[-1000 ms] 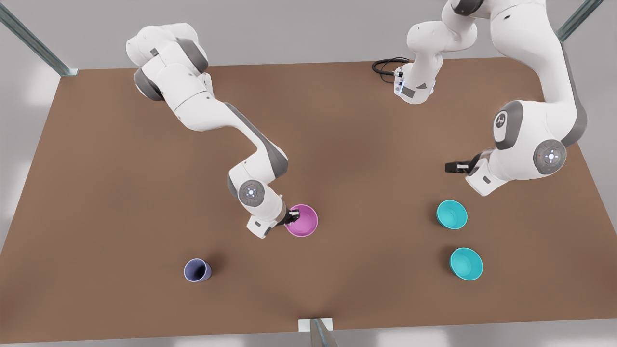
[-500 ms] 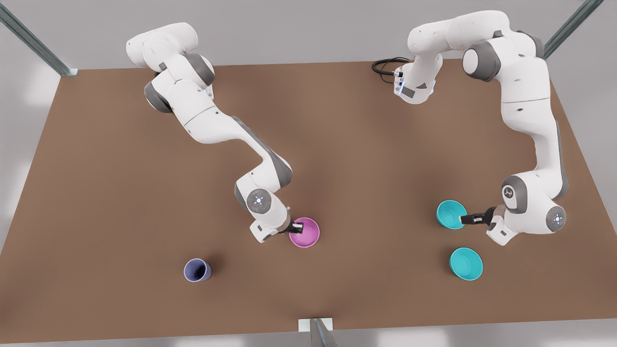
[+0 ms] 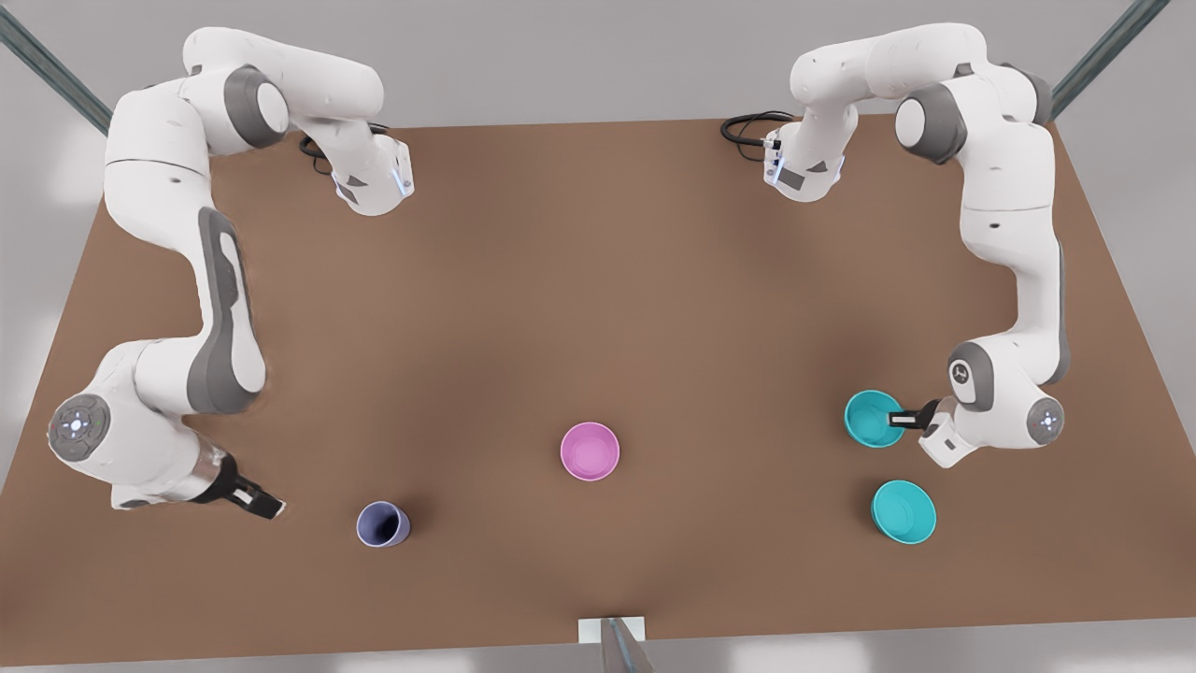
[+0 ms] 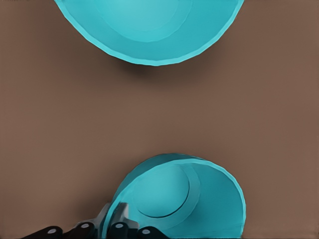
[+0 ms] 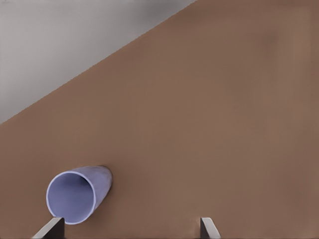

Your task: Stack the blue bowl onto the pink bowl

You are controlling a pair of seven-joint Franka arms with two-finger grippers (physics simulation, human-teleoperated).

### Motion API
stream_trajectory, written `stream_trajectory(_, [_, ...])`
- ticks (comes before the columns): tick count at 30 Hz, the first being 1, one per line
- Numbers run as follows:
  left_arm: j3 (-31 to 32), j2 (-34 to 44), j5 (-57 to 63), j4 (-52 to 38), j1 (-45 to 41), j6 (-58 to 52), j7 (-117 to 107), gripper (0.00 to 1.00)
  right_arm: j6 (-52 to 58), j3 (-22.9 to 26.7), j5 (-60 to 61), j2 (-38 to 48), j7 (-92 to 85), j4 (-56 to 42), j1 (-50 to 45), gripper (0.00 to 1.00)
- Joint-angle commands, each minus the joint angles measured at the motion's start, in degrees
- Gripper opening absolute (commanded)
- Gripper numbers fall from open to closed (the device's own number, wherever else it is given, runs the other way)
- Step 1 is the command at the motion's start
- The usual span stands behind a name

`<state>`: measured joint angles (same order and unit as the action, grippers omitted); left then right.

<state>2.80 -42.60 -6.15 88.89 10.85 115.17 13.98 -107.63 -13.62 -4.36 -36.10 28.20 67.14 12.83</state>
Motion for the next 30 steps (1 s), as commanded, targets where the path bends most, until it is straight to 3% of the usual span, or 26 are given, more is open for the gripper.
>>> stream_trajectory(1, [0.02,1.64,-0.09,0.06,-1.27,-2.4,5.44,0.21,18.86,-0.09,-0.39,4.81,-47.89,-0.87,1.49,1.0])
stream_trajectory(4, [0.02,7.0,-0.09,0.06,-8.64,-6.09,-6.41,0.21,27.03,-0.44,-0.39,12.63,-39.72,-0.25,-0.09,1.0])
stream_trajectory(7, [0.02,10.09,0.08,-1.87,-28.07,-7.15,-38.05,0.21,28.96,-0.44,-0.3,15.97,-37.69,0.1,-0.88,1.0])
stream_trajectory(11, [0.54,2.27,-1.15,-20.76,-38.27,-12.25,-60.74,0.21,29.05,-0.44,-0.03,15.89,-37.6,0.19,-0.79,1.0])
stream_trajectory(13, [0.54,-5.37,-1.15,-30.86,-40.55,-12.16,-61.97,0.21,29.58,-0.44,0.4,15.89,-37.6,0.19,-0.79,1.0])
stream_trajectory(15, [0.37,-9.16,-1.15,-35.45,-41.09,-8.66,-62.5,0.21,30.46,-0.26,0.93,15.89,-37.6,1.15,-0.61,1.0])
stream_trajectory(19, [0.54,-12.68,-1.32,-35.62,-41.53,-1.26,-62.59,0.21,30.37,-0.26,1.02,15.71,-37.6,1.15,-0.61,1.0])
stream_trajectory(30, [0.37,-18.3,-4.4,-39.49,-42.4,3.75,-75.86,0.21,29.41,-0.09,0.84,17.9,-37.69,3.16,-0.35,1.0])
